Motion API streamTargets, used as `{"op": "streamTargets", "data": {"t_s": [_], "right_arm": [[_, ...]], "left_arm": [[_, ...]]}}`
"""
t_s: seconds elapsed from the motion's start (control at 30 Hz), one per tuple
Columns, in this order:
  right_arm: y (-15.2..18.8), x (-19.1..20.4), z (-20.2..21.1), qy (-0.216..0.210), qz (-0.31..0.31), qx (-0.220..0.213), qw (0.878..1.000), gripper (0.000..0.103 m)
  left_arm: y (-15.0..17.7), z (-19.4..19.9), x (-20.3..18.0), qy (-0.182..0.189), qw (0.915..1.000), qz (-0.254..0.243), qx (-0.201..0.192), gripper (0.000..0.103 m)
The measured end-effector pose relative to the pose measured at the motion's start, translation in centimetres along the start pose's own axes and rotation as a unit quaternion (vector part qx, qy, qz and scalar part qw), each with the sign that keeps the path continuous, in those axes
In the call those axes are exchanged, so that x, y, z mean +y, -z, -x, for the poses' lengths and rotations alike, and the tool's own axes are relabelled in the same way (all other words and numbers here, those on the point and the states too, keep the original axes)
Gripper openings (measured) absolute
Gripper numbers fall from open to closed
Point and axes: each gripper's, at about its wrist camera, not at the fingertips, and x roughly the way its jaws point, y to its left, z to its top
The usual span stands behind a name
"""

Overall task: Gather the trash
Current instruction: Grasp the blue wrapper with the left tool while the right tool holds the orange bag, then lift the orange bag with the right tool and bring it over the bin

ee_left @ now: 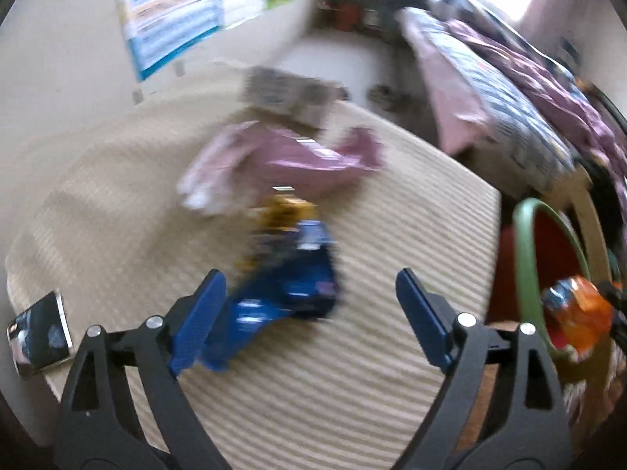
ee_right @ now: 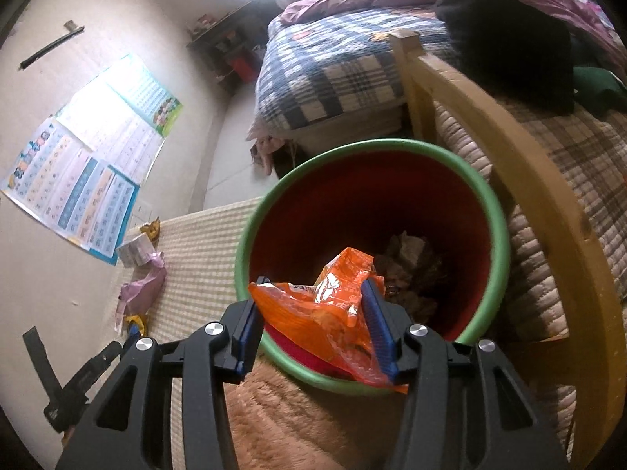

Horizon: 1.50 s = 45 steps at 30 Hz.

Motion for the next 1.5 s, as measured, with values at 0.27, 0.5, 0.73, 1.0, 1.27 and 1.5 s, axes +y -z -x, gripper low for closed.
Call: {"op": "streamTargets", "data": {"t_s": [0.27,0.5,0.73,1.0,1.27,1.5], "right_arm": [[0.9,2.6,-0.4,-0.011,0.029,0.015,0.999,0.047],[1.6,7.0,-2.0,-0.029,0.075,0.033,0.996,0.054],[3.5,15.3,-5.1,-0.077,0.159,0.064,0.982,0.055],[4.0,17.4,-7.8,-0.044,0.185,0.065,0.98,0.038],[3.1,15.2,-7.7,0.026,0.185,0.036,0.982,0.059],[4.9,16.5,-12.0,0.062,0.241,0.087,0.965,0.049]], "left_arm": [[1.2,-3.8,3.0,0.036,0.995,0.028,0.088,0.054],[3.6,-1.1,2.8,0.062,0.9946,-0.019,0.081,0.042],[6.9,1.9,4.4,0.052,0.9957,-0.024,0.073,0.042],[8.6,1.9,5.6,0.06,0.9944,-0.004,0.087,0.042],[9.2,1.1,5.4,0.077,0.9921,0.0,0.099,0.043],[9.0,1.4,5.9,0.071,0.9929,0.011,0.095,0.044]]}}
